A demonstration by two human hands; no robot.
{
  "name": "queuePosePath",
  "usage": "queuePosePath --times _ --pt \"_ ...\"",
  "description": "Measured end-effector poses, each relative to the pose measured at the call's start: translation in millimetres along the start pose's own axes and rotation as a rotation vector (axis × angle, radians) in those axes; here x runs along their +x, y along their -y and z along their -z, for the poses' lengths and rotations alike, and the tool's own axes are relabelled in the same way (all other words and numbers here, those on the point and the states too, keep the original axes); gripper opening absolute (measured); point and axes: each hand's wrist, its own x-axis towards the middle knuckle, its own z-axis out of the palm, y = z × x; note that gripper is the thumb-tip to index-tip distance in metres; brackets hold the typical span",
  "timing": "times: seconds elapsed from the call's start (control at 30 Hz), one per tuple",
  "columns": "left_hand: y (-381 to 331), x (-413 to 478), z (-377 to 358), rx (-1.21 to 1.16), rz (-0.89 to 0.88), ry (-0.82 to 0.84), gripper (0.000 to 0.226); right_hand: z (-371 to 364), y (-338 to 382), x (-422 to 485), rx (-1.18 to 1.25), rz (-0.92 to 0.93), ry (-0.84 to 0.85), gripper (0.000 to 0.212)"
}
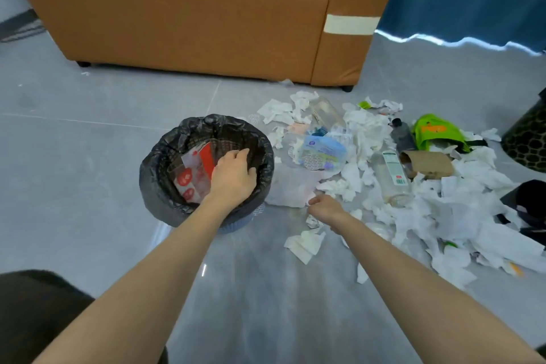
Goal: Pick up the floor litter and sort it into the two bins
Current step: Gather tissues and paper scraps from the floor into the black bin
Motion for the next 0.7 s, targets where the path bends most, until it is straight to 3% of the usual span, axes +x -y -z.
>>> queuePosePath --times 0.07,0.23,0.33,0.47,0.6,0.7 --pt "3 6 -15 -0.018 -0.057 -0.002 0.051 -17 -18 17 -0.1 -0.069 0.023 0.029" --pt "10 14 -37 -0.036 -0.083 -0.105 0.044 -49 -55 31 -0.314 -0.216 0.133 0.071" --pt "13 24 -43 -0.088 -0.028 -0.124 0.041 -68 -64 40 -0.476 -0.112 0.02 0.06" --pt "14 28 -52 -0.058 0.014 -0.126 0.035 -85 -57 52 -0.142 -0.038 0.044 0.025" --pt "17 14 -57 0.0 0.107 0.04 0.035 -82 -45 50 0.052 -0.124 0.042 0.021" --pt "14 10 -43 -0.019 0.224 0.149 0.033 -68 -21 36 0.31 -0.196 -0.112 0.017"
